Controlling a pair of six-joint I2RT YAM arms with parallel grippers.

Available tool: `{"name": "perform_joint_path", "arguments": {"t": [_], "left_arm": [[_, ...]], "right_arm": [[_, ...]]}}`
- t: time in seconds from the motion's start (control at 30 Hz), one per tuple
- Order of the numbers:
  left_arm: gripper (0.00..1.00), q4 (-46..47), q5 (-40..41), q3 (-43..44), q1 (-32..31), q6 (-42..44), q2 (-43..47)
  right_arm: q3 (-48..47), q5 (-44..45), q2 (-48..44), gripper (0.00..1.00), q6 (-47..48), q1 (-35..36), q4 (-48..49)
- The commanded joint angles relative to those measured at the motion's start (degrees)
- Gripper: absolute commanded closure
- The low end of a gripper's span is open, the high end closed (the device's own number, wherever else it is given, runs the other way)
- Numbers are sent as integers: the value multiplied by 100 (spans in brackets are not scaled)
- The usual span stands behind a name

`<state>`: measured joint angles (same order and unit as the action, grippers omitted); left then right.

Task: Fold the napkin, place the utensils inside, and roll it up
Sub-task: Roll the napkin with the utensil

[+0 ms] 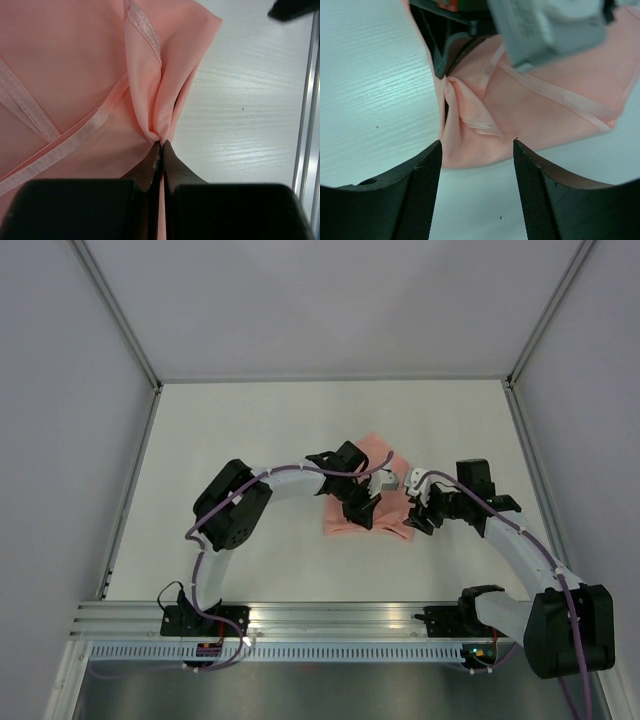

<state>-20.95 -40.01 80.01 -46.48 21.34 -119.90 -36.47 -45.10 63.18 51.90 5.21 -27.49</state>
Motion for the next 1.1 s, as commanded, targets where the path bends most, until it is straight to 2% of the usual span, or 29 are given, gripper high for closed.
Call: {"name": "perform_joint_path", "arguments": {"t": [0.0, 0.13, 0.3, 0.53, 0.87, 1.07], "left_arm": [[98, -761, -235, 199, 165, -245, -376], [98, -972, -411, 515, 244, -306, -605], [98, -1192, -640, 744, 289, -385, -842], [98, -1420, -842, 981, 376, -464, -1062], [98, -1605, -1026, 1157, 403, -491, -1203], [98, -1719, -1132, 1263, 394, -482, -1299]], "right_arm": [[262, 281, -148, 35, 233, 584, 681], [675, 1036, -139, 35, 128, 1471, 1236], [904, 1530, 62, 35, 83, 1921, 1903], [992, 1970, 467, 36, 75, 2536, 2265], [1107, 2594, 1170, 40, 101, 2986, 2994], [1107, 2691, 1399, 43, 198, 3117, 3065]]}}
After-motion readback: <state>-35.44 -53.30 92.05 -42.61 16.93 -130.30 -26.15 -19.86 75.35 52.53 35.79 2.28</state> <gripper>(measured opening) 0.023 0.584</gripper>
